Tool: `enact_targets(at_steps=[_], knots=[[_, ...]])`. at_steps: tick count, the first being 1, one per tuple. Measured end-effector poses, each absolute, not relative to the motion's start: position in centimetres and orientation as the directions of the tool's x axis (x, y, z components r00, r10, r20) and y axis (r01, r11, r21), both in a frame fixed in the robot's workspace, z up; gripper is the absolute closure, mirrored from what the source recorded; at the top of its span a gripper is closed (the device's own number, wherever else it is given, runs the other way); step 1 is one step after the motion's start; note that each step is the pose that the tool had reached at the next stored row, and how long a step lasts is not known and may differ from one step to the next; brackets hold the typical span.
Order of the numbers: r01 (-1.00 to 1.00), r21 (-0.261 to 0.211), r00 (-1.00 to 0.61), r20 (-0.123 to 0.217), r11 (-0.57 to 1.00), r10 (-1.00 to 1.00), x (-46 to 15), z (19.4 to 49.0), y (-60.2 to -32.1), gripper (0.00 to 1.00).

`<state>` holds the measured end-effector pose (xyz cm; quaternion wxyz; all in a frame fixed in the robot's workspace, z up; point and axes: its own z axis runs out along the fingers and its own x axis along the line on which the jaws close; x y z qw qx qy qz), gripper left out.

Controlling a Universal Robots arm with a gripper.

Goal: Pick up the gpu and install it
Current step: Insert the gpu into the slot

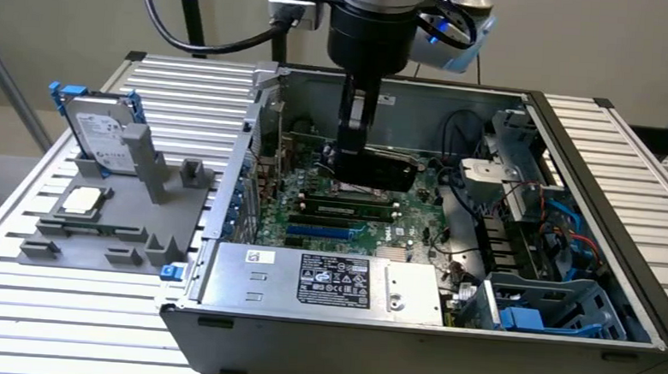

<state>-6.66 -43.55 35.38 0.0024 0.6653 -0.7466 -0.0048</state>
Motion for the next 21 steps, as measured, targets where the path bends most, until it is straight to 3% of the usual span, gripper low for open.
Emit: enact_targets(at_steps=[21], knots=[[-0.997, 0.010, -0.077, -0.005, 0.076, -0.997, -8.6, 31.6, -43.8, 1.00]])
